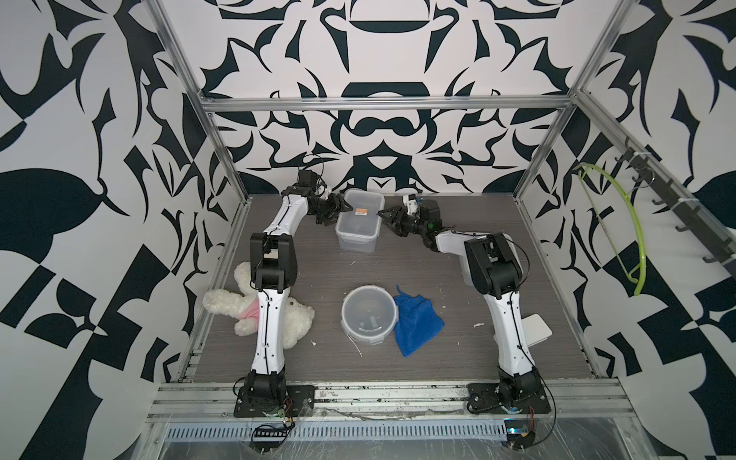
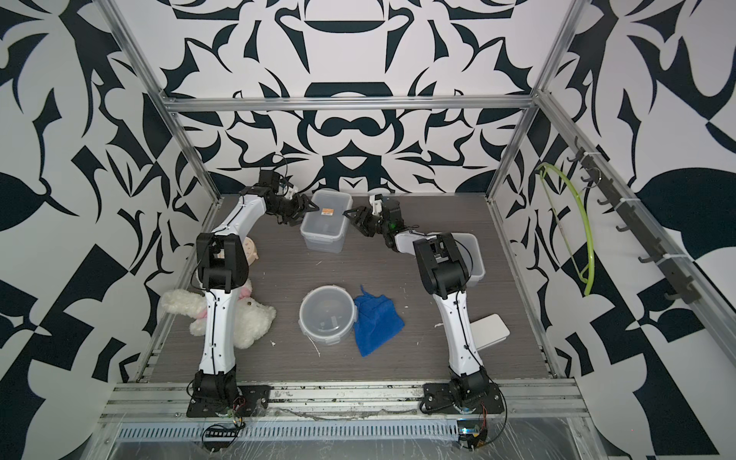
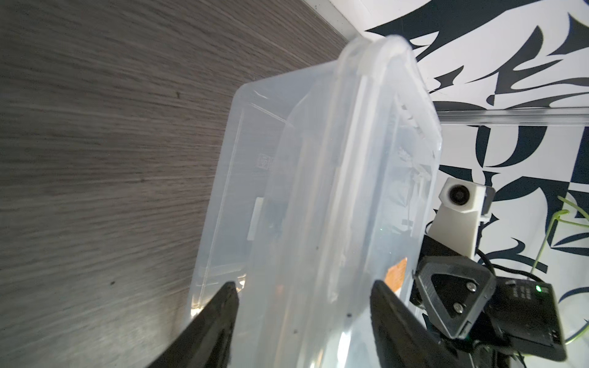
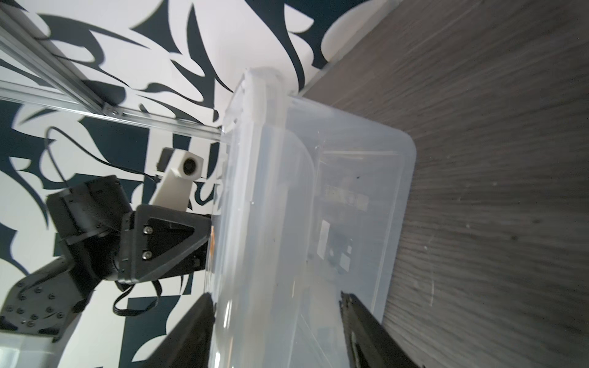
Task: Wipe the insides of the lunch boxes
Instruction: Move the lunch box to the center of the board, then open the fastener of the lunch box.
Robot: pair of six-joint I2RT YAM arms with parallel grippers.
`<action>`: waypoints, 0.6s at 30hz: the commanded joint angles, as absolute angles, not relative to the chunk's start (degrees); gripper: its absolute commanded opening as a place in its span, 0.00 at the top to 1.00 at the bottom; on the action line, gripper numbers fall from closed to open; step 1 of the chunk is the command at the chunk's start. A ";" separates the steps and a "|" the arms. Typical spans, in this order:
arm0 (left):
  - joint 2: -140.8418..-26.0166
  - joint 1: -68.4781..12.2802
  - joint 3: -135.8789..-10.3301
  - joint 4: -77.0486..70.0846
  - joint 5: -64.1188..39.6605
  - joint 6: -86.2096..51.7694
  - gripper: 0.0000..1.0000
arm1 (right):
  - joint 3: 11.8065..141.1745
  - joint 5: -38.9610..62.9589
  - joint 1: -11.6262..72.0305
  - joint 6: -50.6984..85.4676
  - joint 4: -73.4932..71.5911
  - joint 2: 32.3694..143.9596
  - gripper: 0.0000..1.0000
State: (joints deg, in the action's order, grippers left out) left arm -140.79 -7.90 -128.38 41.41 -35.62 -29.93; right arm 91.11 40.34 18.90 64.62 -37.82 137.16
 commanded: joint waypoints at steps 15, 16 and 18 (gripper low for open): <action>-148.78 -10.33 -132.66 48.65 -31.91 -28.74 0.35 | 94.20 40.71 19.32 85.41 -77.36 147.88 0.48; -149.12 -10.50 -133.09 48.78 -31.88 -28.74 0.35 | 94.46 40.53 19.57 85.64 -77.99 148.25 0.50; -149.70 -10.79 -133.64 48.95 -31.82 -28.82 0.36 | 94.98 39.85 19.96 86.55 -79.52 149.05 0.59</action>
